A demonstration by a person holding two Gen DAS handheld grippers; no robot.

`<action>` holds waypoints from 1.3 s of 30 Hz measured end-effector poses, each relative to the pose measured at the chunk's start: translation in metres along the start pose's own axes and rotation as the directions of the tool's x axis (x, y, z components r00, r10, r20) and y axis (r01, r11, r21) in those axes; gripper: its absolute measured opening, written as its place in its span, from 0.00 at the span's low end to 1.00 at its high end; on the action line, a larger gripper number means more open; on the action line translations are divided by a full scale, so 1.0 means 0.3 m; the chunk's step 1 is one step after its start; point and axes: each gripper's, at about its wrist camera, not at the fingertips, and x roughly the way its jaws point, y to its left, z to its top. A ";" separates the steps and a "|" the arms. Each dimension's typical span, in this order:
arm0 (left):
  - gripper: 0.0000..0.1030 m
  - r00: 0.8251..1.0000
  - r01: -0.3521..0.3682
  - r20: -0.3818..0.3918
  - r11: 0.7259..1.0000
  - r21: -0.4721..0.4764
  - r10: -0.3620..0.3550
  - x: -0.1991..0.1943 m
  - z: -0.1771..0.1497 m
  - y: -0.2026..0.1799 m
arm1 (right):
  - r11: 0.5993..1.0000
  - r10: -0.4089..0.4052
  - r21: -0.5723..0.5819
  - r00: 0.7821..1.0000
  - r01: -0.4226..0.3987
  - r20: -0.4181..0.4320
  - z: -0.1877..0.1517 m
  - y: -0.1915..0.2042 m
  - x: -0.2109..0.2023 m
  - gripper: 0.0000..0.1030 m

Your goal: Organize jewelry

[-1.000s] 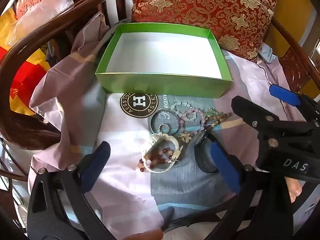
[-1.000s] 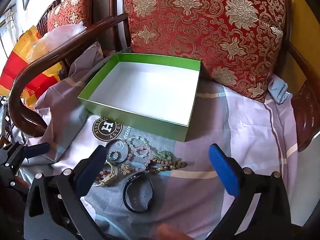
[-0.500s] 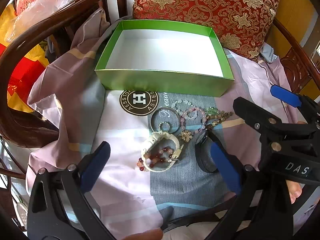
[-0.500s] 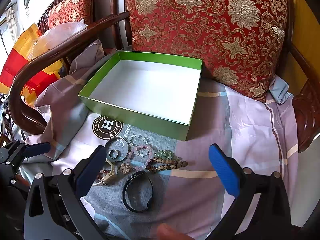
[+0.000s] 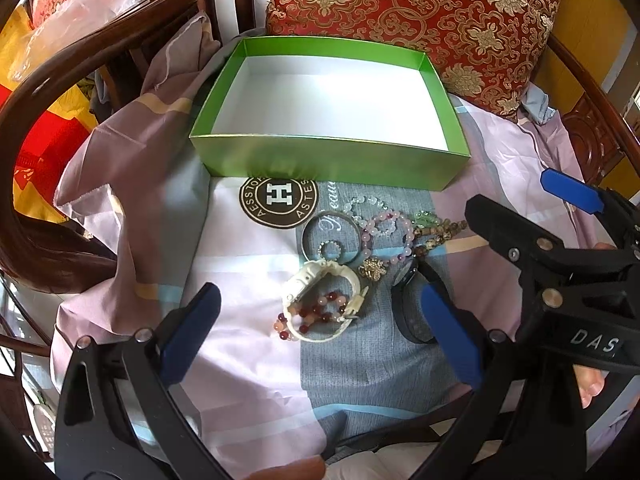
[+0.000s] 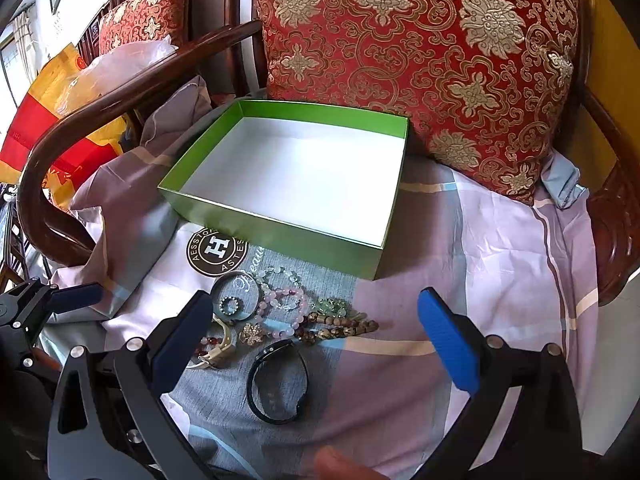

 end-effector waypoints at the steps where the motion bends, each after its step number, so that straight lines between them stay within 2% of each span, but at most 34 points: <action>1: 0.98 1.000 0.000 0.000 1.000 0.000 0.000 0.000 0.000 -0.001 | 1.000 0.000 0.000 1.000 0.000 0.000 0.000 -0.001 0.001 0.99; 39: 0.98 1.000 -0.001 -0.009 1.000 0.005 0.001 0.007 -0.011 0.003 | 1.000 -0.003 0.000 1.000 0.003 -0.005 -0.008 0.000 0.006 0.99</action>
